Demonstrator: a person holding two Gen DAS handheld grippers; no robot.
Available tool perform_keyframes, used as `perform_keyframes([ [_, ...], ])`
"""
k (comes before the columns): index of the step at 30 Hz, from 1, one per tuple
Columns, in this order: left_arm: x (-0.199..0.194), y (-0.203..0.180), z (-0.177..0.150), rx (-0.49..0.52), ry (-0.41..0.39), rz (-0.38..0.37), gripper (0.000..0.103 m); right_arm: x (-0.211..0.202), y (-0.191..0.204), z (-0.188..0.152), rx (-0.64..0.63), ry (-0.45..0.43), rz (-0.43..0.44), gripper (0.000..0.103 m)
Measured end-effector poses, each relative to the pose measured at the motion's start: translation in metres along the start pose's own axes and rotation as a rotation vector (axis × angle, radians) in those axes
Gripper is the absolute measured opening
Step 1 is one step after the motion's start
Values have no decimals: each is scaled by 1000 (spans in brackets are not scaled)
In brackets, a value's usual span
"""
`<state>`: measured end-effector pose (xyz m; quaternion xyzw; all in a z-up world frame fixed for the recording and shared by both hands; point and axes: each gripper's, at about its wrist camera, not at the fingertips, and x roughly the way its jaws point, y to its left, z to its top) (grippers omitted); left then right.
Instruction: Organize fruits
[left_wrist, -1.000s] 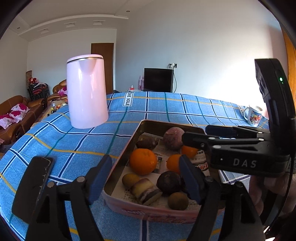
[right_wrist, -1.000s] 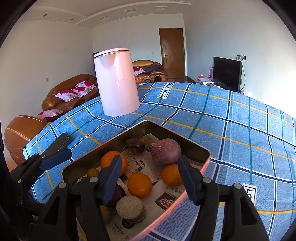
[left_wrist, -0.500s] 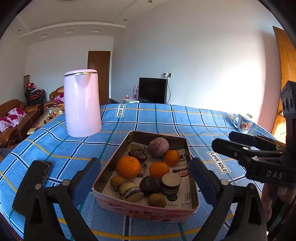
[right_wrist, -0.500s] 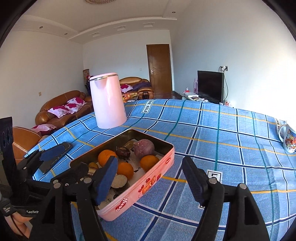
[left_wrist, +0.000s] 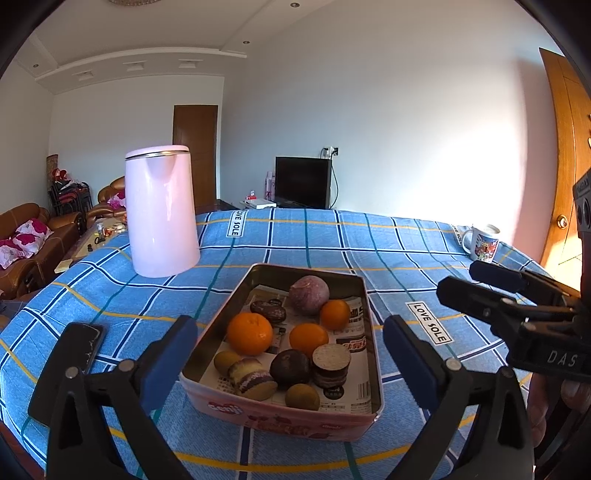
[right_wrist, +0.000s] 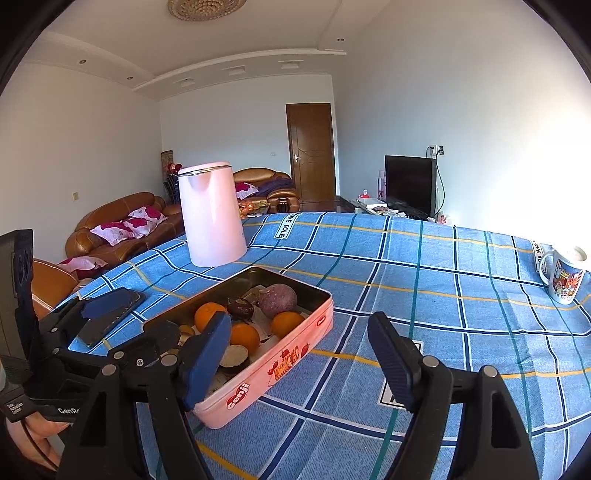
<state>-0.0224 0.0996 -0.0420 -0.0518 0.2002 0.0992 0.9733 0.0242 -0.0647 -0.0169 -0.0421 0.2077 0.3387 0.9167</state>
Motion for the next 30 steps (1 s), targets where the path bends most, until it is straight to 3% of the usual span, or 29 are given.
perform_keyframes([
  [30, -5, -10, 3, 25, -10, 7, 103, -21, -2, -1, -13, -51, -24, 78],
])
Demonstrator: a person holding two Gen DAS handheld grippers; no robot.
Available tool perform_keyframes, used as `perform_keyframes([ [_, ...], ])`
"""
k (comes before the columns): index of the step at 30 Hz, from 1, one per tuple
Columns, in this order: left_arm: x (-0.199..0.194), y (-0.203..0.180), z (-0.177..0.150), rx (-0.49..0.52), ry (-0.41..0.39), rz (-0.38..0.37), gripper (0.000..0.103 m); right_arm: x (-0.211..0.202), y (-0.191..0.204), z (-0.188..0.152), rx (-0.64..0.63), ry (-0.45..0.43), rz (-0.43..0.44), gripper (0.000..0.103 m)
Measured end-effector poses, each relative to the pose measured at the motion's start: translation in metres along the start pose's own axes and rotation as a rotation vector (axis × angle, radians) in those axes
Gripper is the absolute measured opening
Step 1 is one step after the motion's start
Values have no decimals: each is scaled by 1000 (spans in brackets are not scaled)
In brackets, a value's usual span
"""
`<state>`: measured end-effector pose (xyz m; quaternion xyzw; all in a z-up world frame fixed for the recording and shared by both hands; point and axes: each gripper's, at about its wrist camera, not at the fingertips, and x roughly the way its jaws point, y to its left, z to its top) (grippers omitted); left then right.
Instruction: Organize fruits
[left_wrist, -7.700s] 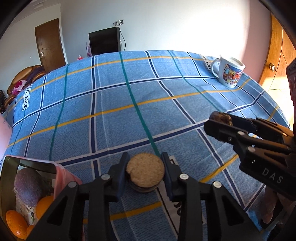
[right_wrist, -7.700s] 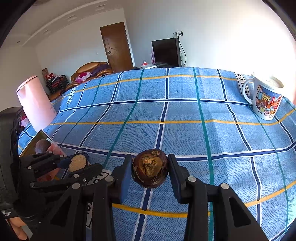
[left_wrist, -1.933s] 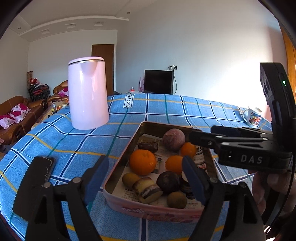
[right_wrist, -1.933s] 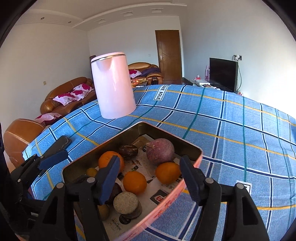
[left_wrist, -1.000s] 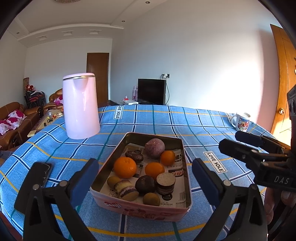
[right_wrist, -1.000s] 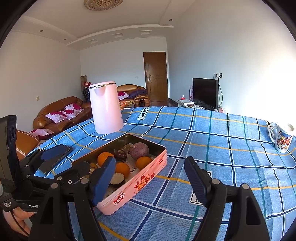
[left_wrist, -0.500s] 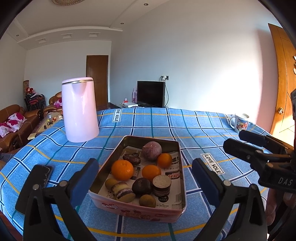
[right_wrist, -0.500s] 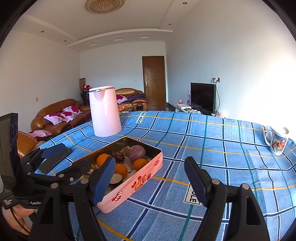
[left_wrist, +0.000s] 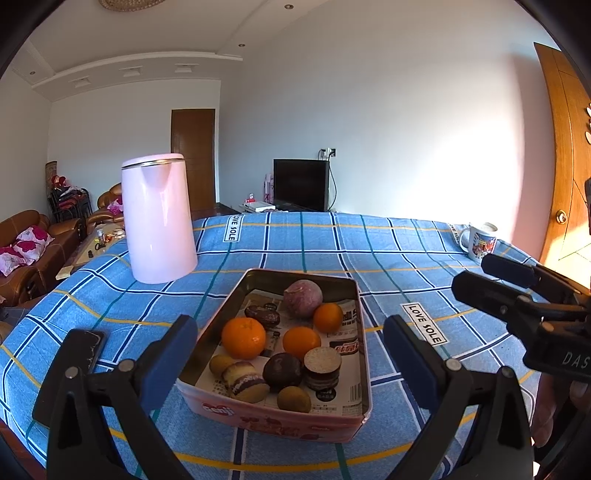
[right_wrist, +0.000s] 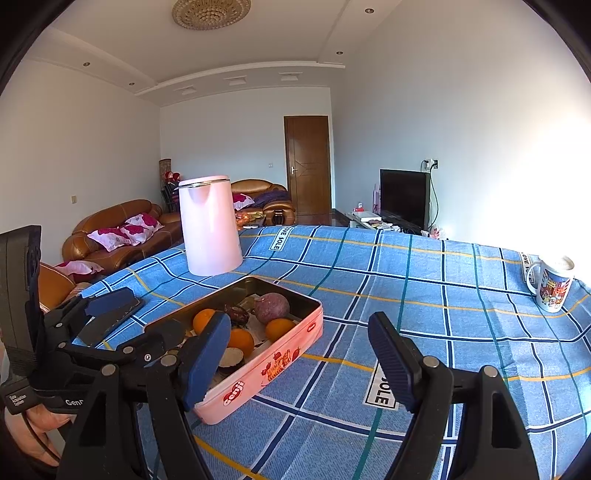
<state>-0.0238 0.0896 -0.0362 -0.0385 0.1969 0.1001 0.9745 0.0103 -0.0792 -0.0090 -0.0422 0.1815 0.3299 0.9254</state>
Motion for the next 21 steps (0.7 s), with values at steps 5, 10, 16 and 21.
perform_keyframes([
  [5, -7, -4, 2, 17, -37, 9, 103, -1, 0, -1, -6, 4, 6, 78],
  [10, -7, -7, 3, 13, -45, 26, 103, -4, 0, -2, -14, -7, 0, 78],
  [16, -2, -8, 2, -2, -23, -16, 103, -5, -6, -3, 1, -10, -7, 78],
  [21, -2, -10, -1, 10, -26, -4, 103, -3, -9, -6, 8, 2, -10, 78],
])
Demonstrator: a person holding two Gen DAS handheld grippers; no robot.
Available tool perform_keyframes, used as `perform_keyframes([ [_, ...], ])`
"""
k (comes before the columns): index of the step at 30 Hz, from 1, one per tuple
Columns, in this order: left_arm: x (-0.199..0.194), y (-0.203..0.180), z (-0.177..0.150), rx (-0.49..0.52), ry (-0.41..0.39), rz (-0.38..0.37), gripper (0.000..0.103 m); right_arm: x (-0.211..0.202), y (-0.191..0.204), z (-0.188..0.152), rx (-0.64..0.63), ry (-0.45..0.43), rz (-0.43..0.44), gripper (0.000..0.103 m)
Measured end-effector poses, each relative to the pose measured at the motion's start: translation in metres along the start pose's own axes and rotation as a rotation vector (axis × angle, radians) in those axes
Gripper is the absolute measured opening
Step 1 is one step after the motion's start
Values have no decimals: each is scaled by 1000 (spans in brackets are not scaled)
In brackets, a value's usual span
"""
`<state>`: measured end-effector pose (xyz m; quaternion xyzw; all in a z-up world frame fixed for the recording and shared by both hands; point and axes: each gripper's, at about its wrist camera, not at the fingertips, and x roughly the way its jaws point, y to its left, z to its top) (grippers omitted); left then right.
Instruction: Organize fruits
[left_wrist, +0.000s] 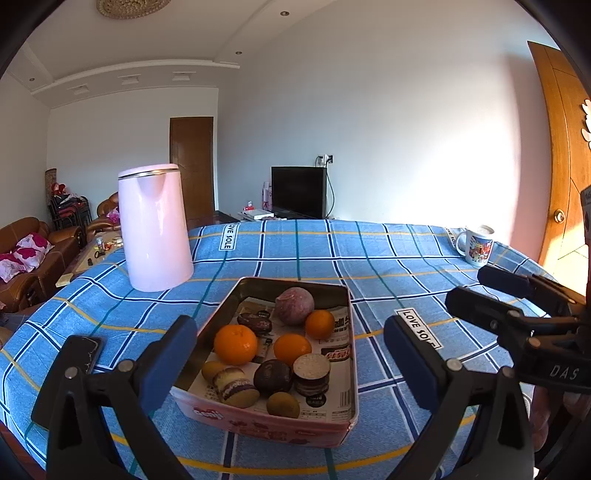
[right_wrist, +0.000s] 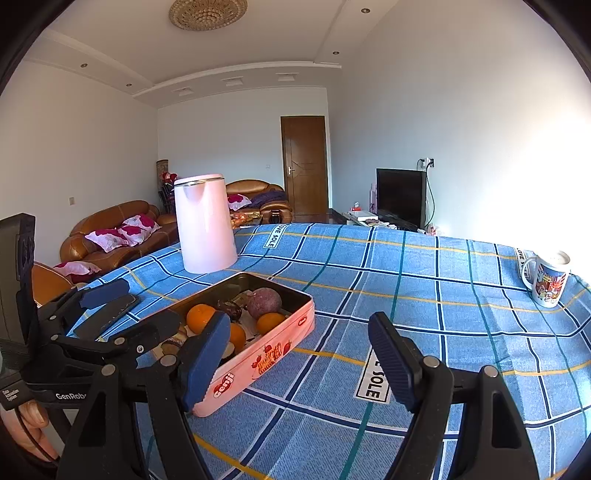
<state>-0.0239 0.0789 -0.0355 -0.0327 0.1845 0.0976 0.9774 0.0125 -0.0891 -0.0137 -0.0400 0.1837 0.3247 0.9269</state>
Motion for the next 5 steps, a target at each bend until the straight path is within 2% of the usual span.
perform_keyframes([
  [5, 0, 1, 0, -1, 13, -9, 103, 2, -8, -3, 7, 12, -19, 78],
])
